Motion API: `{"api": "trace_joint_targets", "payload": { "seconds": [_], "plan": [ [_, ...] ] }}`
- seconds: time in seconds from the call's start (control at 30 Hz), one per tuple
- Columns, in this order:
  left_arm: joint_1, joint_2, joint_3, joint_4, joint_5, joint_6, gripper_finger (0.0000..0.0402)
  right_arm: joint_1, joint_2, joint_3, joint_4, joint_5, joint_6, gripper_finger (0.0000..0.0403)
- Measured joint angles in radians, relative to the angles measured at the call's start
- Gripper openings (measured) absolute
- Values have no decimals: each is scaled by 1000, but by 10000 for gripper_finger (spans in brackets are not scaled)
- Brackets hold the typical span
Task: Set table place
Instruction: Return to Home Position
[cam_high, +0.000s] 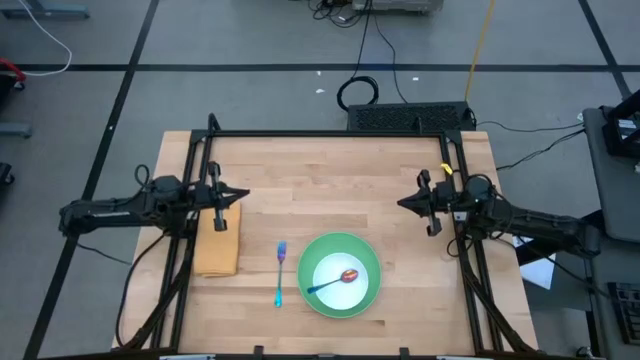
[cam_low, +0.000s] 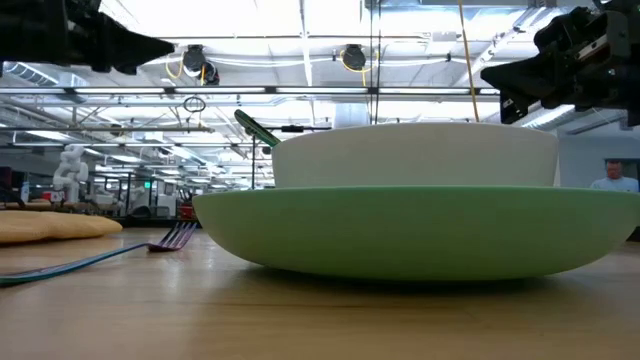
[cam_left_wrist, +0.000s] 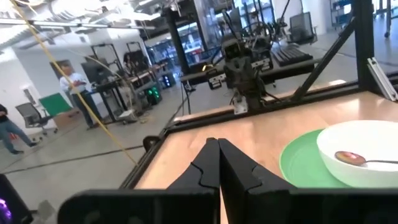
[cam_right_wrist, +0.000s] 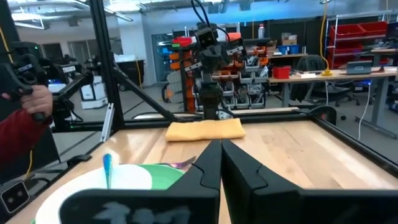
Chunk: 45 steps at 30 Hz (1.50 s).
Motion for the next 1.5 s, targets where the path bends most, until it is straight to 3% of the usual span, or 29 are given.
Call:
{"api": "trace_joint_targets", "payload": {
  "seconds": [0.37, 0.57, 0.83, 1.13, 1.5],
  "plan": [
    [-2, -119, -53, -70, 28, -16, 0, 0, -192, 0, -165, -2, 10, 0],
    [-2, -143, -53, -84, 36, -81, 0, 0, -222, 0, -196, 5, 12, 0],
    [-95, -155, -53, -96, -54, -54, 0, 42, -223, 0, -200, 6, 42, 0],
    [-249, -158, -54, -179, -257, -69, 0, 119, -223, 0, -202, 59, 20, 0],
    [-407, -160, -103, -133, -417, -30, 0, 138, -223, 0, -214, 85, 12, 0]
  ]
}}
